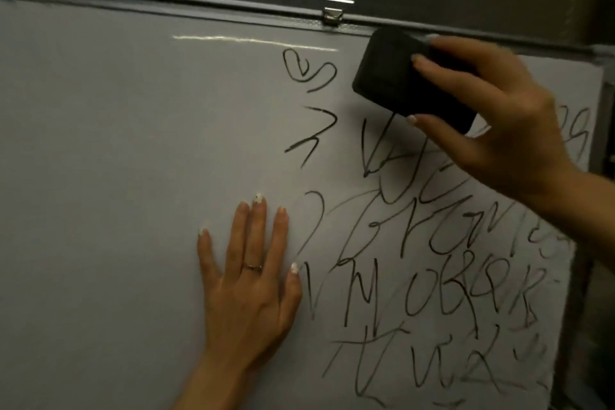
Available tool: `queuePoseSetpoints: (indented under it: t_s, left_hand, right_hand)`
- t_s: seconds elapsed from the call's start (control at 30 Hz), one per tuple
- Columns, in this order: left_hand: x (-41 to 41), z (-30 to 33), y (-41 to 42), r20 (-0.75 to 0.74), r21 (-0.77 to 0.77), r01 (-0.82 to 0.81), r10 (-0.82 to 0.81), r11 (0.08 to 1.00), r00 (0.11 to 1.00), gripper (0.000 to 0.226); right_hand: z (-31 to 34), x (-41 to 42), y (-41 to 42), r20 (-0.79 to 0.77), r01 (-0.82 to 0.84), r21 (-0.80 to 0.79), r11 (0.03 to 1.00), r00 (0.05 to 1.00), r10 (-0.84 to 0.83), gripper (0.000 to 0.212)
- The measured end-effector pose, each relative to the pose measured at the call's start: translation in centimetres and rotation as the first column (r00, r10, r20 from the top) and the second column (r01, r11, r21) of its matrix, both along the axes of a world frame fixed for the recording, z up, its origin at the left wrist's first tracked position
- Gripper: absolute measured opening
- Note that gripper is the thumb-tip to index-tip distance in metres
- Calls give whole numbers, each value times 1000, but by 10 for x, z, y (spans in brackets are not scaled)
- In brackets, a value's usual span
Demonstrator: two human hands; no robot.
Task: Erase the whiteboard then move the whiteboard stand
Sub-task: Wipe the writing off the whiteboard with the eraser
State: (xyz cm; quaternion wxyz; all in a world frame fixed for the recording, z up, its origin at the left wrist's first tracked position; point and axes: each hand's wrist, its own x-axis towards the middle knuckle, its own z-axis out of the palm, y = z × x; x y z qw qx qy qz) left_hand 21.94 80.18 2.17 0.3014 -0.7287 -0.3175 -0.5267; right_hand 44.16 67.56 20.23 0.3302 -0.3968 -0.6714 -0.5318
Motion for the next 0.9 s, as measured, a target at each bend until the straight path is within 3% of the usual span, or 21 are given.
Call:
queuePoseSetpoints:
  t_s: [0.17, 0.37, 0.5, 0.63, 0.77, 0.9]
  left_hand:
    - [-3, 0, 1, 6, -19, -37, 37, 999, 999, 60]
    - [-14, -2, 4, -44, -3, -5, 5, 1000, 999, 61]
    - [-14, -5, 4, -38, 15, 12, -11, 1000, 999, 60]
    - [-12, -11, 6, -44, 24, -18, 19, 1000, 999, 60]
    - [-12, -14, 6, -49, 21, -31, 32, 999, 998, 60]
    - [-13, -14, 7, -49, 27, -25, 26, 999, 998, 59]
  right_hand:
    - [27, 4, 37, 192, -51, -106, 993, 979, 71, 47]
    - [33, -35, 75, 190, -212, -43, 976, 958, 217, 45]
    - [-12, -53, 84, 214, -229, -7, 973, 951, 225, 44]
    - [-56, -53, 83, 333, -236, -75, 969, 910, 247, 37]
    - [-28, -43, 80, 485, -176, -103, 979, 850, 204, 40]
    - [31, -33, 81, 378, -146, 21, 989, 917, 127, 45]
